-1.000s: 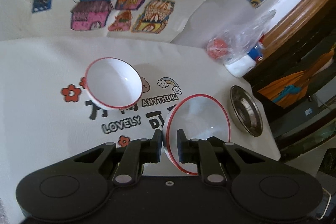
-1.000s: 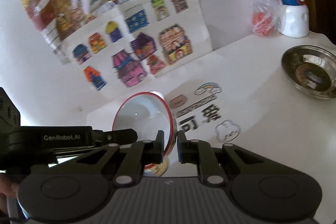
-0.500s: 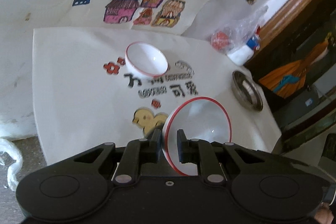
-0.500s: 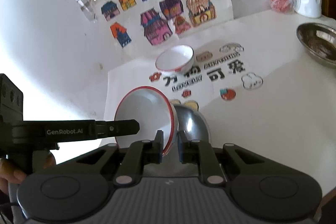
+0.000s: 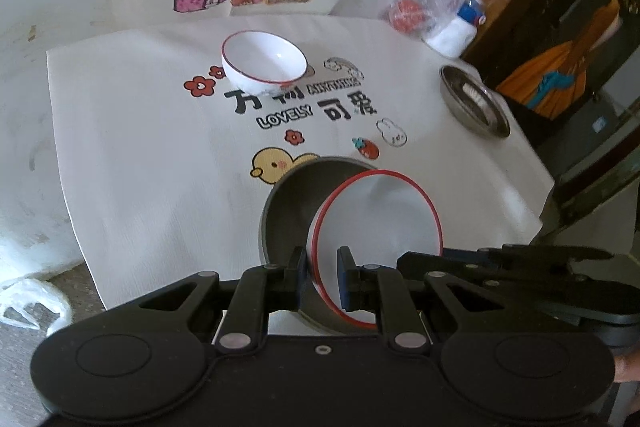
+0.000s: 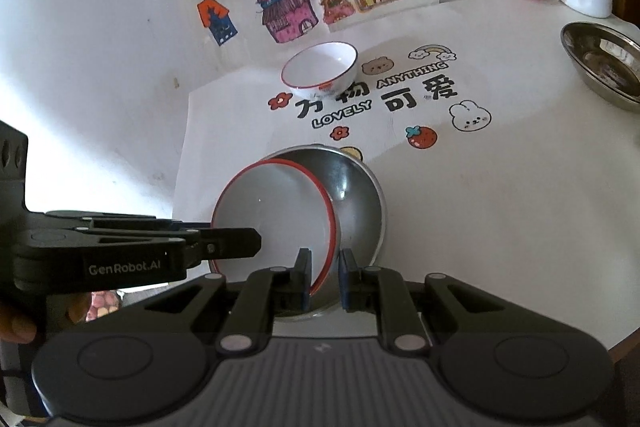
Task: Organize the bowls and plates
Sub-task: 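Lift the white bowl and lower it into the steel bowl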
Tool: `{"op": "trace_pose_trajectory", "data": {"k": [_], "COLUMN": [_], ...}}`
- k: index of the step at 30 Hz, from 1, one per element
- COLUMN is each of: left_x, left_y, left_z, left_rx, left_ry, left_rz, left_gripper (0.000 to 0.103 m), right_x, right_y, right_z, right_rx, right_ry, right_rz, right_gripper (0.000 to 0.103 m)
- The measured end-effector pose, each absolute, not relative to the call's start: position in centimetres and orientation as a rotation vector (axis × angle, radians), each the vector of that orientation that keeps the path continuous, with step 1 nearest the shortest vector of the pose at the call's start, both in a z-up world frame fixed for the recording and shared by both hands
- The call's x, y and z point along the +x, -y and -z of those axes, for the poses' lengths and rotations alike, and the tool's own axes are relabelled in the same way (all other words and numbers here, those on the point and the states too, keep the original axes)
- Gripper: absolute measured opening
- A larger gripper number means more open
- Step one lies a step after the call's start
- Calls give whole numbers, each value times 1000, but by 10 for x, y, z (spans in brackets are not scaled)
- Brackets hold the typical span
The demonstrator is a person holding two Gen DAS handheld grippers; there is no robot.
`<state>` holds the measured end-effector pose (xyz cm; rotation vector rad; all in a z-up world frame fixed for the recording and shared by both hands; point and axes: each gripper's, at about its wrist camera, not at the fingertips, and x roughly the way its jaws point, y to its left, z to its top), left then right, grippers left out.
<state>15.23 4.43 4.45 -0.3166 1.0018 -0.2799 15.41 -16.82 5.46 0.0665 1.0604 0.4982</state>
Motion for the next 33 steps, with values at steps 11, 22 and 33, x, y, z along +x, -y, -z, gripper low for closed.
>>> {"op": "trace_pose_trajectory", "data": {"k": [11, 22, 33], "left_x": [158, 174, 178], "left_y": [-38, -28, -26], "left_z": [-42, -42, -42], "left_rx": [-245, -140, -106], "left_ry": [-1029, -1093, -1109], "left_rz": [276, 304, 320], "left_gripper": [16, 19, 24], "right_x": [161, 168, 169], "right_y": [154, 146, 144], "right_z": [-52, -49, -50], "right_rx": [-42, -119, -137], "right_ry": [-1095, -1144, -1155], "right_rz": [-499, -512, -525], "right_gripper": [17, 19, 21]}}
